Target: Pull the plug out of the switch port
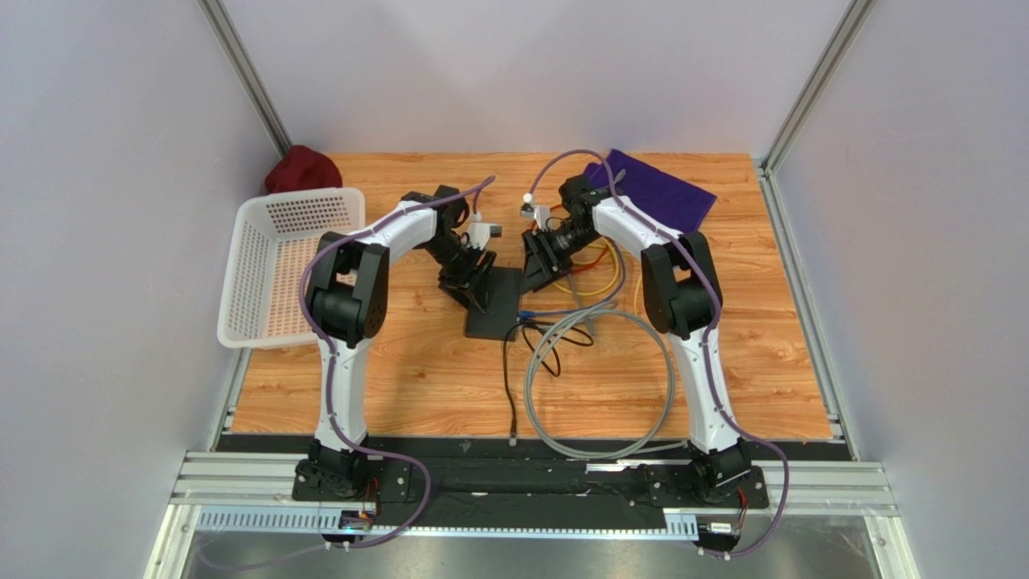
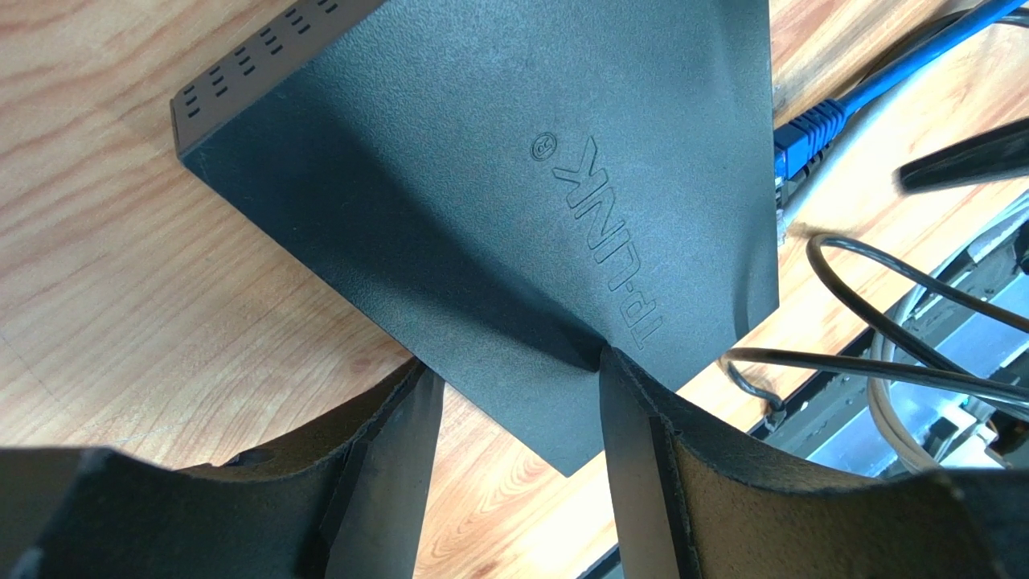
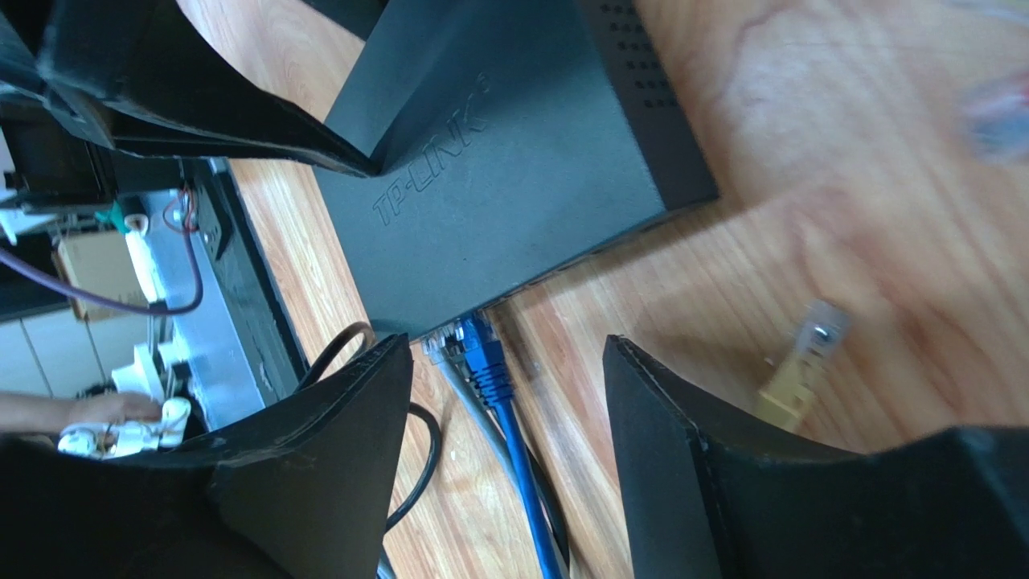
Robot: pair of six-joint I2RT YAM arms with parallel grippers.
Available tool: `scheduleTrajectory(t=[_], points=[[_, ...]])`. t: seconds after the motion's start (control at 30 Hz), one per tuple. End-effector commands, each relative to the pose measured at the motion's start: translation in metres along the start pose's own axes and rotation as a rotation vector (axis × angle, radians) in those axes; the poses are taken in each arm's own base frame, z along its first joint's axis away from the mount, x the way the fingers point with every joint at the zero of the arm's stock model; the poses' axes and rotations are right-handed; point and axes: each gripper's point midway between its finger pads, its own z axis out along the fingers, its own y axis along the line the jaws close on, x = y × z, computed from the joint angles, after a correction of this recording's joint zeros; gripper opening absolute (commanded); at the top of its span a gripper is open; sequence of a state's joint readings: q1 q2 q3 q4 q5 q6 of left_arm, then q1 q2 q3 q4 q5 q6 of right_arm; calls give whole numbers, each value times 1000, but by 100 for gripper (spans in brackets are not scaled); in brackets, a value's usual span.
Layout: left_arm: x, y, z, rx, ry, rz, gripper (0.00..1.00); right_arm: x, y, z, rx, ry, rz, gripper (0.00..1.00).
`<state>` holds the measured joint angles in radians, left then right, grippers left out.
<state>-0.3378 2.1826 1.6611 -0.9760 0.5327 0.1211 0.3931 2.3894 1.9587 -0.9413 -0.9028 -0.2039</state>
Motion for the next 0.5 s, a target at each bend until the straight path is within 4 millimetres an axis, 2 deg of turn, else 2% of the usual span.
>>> scheduleTrajectory(t=[0.0,0.27,0.47], points=[[7,4,6,-37,29,67,60,12,8,8,-60,63,-41,60],[7,5,9,-34,37,64,60,28,-6,18,-47,112,-15,50],[8,5,10,-36,42,67,60,37,-1,30,-77,162,-30,47]])
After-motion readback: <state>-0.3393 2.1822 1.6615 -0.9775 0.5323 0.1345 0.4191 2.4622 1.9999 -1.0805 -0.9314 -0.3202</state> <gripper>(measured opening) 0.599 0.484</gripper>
